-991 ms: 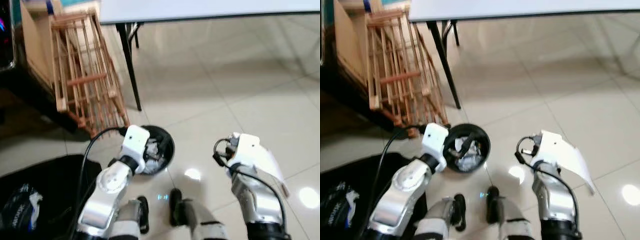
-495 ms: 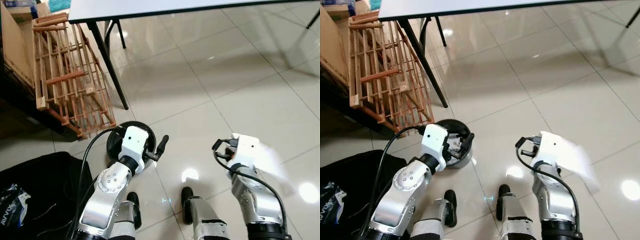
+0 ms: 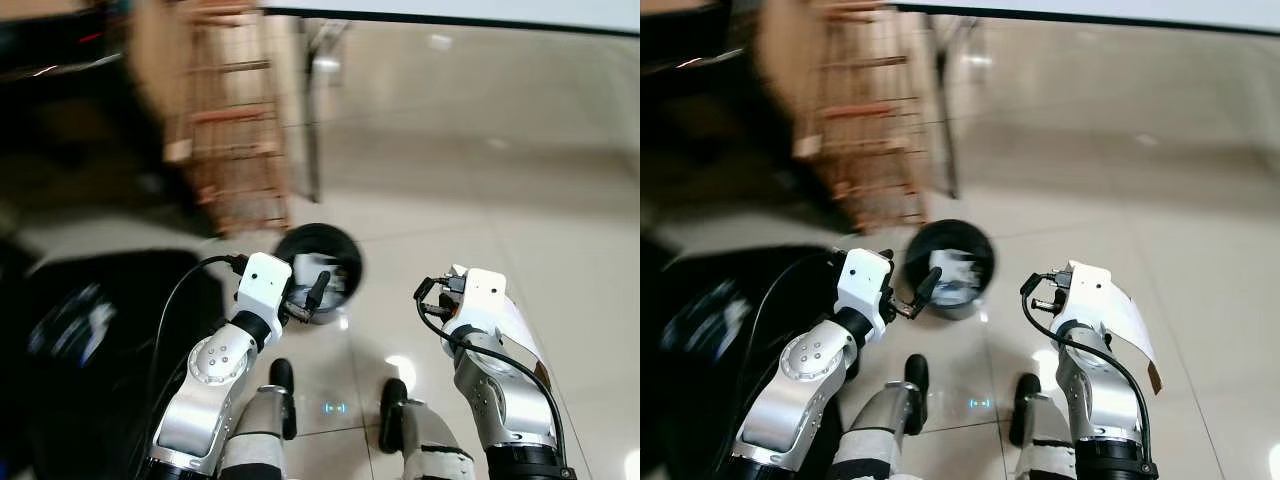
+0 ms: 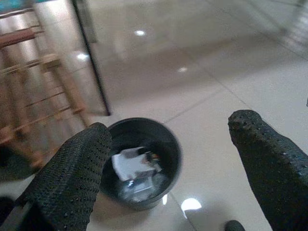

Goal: Picking trash to rubbish bin

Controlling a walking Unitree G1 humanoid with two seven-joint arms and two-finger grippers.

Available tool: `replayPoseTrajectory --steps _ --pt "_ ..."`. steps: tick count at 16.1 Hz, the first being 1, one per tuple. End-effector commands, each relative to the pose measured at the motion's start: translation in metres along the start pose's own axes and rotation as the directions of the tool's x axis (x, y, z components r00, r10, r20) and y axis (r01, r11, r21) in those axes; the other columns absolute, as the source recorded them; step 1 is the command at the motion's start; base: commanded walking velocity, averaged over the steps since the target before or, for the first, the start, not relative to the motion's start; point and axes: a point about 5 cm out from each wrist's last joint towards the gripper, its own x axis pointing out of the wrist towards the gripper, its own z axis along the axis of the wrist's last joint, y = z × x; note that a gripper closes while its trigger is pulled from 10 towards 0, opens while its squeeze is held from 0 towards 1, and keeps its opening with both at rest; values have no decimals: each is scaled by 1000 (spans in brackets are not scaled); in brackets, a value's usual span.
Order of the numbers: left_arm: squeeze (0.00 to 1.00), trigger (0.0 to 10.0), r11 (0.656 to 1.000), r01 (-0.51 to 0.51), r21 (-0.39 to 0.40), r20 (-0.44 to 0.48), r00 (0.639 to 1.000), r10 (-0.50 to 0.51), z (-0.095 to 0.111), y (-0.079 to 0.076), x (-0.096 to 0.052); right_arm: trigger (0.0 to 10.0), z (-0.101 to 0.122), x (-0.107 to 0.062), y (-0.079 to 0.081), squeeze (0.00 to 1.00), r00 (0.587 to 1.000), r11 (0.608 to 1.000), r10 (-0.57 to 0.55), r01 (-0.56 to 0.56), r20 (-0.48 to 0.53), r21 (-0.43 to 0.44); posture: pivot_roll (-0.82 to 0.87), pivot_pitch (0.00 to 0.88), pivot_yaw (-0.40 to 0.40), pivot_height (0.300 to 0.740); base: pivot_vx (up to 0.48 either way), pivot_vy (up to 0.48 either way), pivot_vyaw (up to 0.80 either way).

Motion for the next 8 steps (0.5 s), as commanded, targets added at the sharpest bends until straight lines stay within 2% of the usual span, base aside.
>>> replayPoseTrajectory --steps 1,4,8 --pt "0 10000 1000 6 8 -23 1000 -6 -6 -2 -2 10000 -7 -2 -2 0 1000 1000 -7 7 -22 1 -19 349 61 740 0 0 800" --pt "0 10000 1000 3 -6 -10 1000 -3 -4 -2 -2 10000 -7 -2 -3 0 1000 1000 -9 9 -23 2 -21 351 62 740 0 0 800" --pt "0 10000 999 41 2 3 999 -41 -2 -6 -2 10000 -7 -1 -4 0 999 1000 -21 22 -25 14 -21 350 62 740 0 0 0"
